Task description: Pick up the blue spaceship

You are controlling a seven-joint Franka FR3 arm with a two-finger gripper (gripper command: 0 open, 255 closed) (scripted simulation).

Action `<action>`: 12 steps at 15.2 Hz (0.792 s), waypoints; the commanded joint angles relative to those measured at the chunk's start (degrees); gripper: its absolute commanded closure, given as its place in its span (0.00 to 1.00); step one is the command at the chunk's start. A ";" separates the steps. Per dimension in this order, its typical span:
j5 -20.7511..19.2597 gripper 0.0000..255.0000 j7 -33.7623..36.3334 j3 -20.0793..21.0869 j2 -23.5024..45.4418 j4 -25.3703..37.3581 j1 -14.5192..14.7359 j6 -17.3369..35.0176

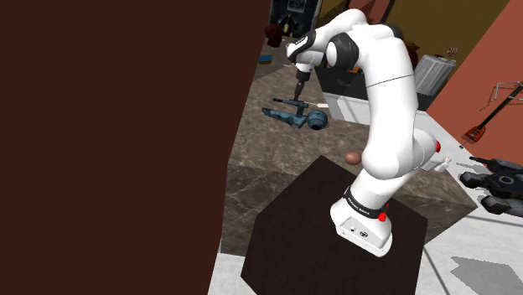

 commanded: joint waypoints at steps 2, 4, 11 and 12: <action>0.86 0.00 -0.92 1.19 5.34 6.21 -2.28 -1.15; 1.15 0.00 -1.06 1.44 6.15 6.01 -2.41 -0.16; 1.83 1.00 -1.46 2.04 8.13 5.76 -2.80 2.03; 1.83 1.00 -1.45 2.04 8.12 5.75 -2.80 2.03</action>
